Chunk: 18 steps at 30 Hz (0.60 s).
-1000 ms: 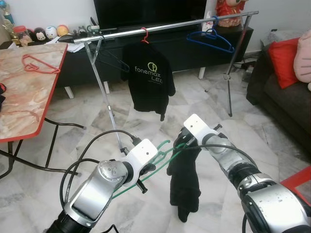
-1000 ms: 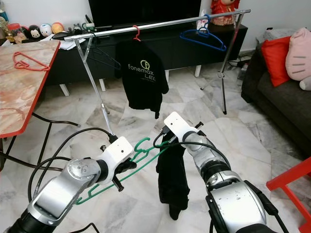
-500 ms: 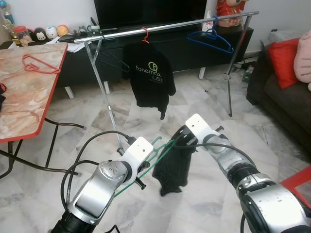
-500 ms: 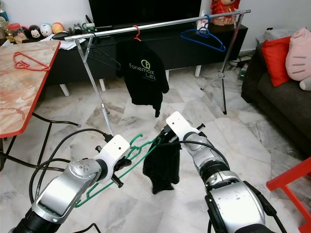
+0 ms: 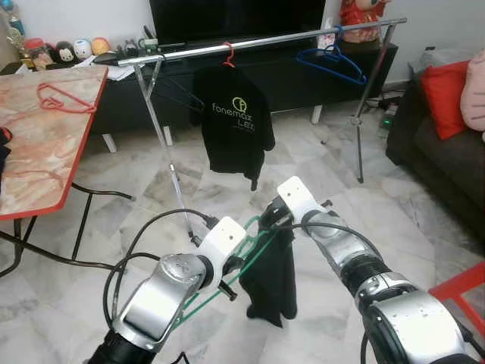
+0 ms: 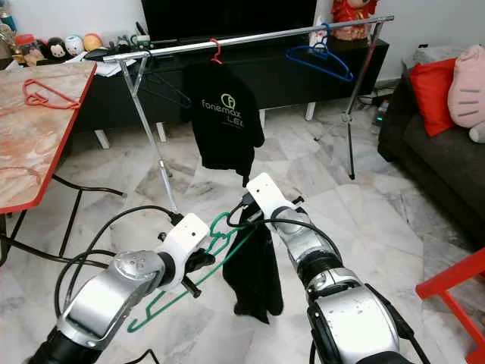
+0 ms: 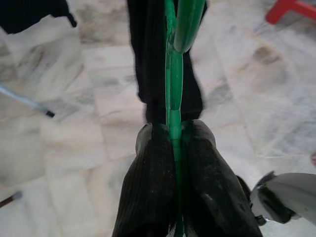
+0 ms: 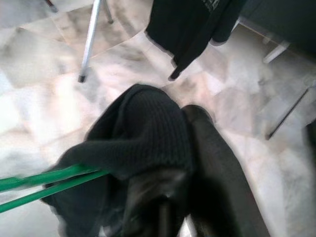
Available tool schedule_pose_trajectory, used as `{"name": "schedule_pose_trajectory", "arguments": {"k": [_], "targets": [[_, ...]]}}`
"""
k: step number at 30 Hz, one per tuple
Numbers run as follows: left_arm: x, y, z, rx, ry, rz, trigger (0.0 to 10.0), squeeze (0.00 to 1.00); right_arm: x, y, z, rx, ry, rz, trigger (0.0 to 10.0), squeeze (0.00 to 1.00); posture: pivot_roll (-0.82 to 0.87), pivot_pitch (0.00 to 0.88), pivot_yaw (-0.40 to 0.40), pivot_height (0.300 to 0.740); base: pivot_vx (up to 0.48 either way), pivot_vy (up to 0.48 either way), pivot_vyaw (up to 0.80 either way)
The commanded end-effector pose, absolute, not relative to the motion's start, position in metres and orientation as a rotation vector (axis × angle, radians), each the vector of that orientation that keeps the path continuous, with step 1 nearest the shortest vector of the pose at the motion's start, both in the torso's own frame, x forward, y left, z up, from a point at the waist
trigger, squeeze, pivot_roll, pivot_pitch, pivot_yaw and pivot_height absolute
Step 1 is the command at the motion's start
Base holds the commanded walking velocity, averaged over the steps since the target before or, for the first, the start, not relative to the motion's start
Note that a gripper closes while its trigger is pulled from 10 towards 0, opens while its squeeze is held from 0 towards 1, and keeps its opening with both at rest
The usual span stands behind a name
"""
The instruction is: Hang hanger
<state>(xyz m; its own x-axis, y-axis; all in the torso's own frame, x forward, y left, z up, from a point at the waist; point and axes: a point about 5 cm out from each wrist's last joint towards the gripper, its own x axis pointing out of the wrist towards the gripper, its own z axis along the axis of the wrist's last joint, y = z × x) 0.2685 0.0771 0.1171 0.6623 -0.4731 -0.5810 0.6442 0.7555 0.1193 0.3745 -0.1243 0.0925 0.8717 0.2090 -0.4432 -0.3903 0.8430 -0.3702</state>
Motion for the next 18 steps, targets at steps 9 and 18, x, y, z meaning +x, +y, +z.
{"name": "schedule_pose_trajectory", "arguments": {"k": [9, 18], "targets": [[0.281, 0.090, 0.121, 0.357, 0.524, -0.506, 10.0, 0.00, 0.380, -0.125, 0.104, -0.320, 0.369, 0.231, 10.0, 0.00, 0.04, 0.000, -0.004, 0.740, 0.000, 0.000, 0.00], [0.281, 0.076, 0.127, 0.308, 0.460, -0.563, 10.0, 0.00, 0.380, -0.117, 0.106, -0.057, 0.380, 0.149, 10.0, 0.00, 0.04, 0.000, -0.006, 0.740, 0.000, 0.000, 0.00]]}}
